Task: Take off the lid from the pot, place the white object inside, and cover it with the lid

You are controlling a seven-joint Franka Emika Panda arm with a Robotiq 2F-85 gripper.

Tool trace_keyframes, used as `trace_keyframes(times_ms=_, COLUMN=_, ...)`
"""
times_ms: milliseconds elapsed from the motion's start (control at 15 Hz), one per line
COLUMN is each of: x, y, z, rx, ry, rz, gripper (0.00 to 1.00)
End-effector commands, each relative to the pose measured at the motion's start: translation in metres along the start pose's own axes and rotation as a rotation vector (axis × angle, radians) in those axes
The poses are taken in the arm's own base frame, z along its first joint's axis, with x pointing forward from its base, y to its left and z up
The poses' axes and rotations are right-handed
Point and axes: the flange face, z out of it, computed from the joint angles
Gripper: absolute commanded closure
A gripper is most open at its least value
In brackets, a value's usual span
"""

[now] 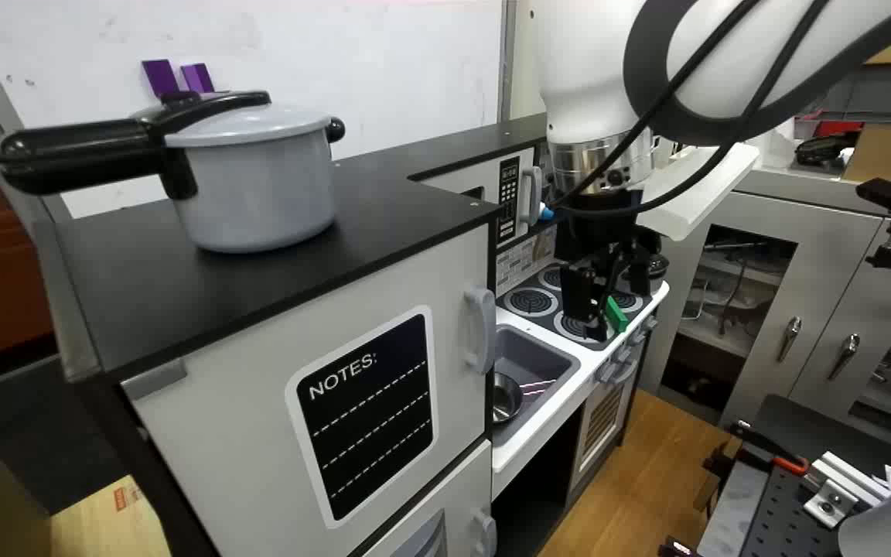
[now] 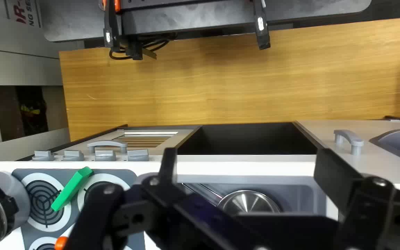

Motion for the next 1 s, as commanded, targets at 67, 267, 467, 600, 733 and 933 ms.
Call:
trace_keyframes(times_ms=67, x=0.0001, y=0.0001, z=-0.0007, rx=0.0, ry=-0.001, rz=0.0, gripper=0.0)
trace_keyframes(times_ms=267, x=0.0001, y=0.0001, z=-0.0007, rx=0.0, ry=-0.001, rz=0.0, gripper=0.0)
trace_keyframes(times_ms=467, x=0.0001, y=0.0001, z=-0.0007, rx=0.0, ry=-0.001, rz=0.0, gripper=0.0)
trace_keyframes(times_ms=600, x=0.0001, y=0.0001, z=-0.0007, rx=0.0, ry=-0.001, rz=0.0, gripper=0.0)
trace_keyframes(times_ms=733, x=0.0017, y=-0.0009, z=-0.0004, rx=0.004, ry=0.004, rz=0.009, gripper=0.0)
trace_keyframes(times_ms=933, x=0.0061, y=0.0043, z=0.001, rx=0.0, ry=0.012, rz=0.047, gripper=0.0)
